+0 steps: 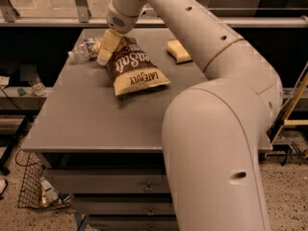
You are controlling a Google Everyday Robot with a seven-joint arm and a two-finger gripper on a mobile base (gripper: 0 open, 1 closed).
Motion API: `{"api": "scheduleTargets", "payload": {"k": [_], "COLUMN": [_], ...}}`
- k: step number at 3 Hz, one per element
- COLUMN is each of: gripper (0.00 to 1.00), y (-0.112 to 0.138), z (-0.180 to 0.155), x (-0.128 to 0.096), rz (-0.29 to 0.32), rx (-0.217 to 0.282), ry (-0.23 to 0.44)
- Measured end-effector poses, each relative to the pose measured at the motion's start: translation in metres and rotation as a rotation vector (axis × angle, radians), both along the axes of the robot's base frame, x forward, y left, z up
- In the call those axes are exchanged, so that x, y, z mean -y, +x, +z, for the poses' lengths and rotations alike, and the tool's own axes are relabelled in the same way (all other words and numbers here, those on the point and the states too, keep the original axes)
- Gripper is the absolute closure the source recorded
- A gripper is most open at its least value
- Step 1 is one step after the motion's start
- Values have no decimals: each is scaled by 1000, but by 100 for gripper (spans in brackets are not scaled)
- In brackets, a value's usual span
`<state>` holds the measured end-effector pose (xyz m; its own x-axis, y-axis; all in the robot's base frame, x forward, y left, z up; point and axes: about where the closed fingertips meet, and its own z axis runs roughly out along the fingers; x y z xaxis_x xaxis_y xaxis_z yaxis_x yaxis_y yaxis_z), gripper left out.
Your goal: Move brown chip bag near water bottle
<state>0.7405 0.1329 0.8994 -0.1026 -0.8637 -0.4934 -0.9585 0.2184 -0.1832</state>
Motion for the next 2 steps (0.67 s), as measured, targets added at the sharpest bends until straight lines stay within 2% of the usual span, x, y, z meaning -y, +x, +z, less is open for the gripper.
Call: {"api": "scheduleTargets", "payload": {"k": [1, 2], "gripper": [0, 0], "y": [-2, 0], "z": [44, 80], "x": [22, 70], "rz": [-13, -81], "rx": [79, 132], "ry": [56, 134]}}
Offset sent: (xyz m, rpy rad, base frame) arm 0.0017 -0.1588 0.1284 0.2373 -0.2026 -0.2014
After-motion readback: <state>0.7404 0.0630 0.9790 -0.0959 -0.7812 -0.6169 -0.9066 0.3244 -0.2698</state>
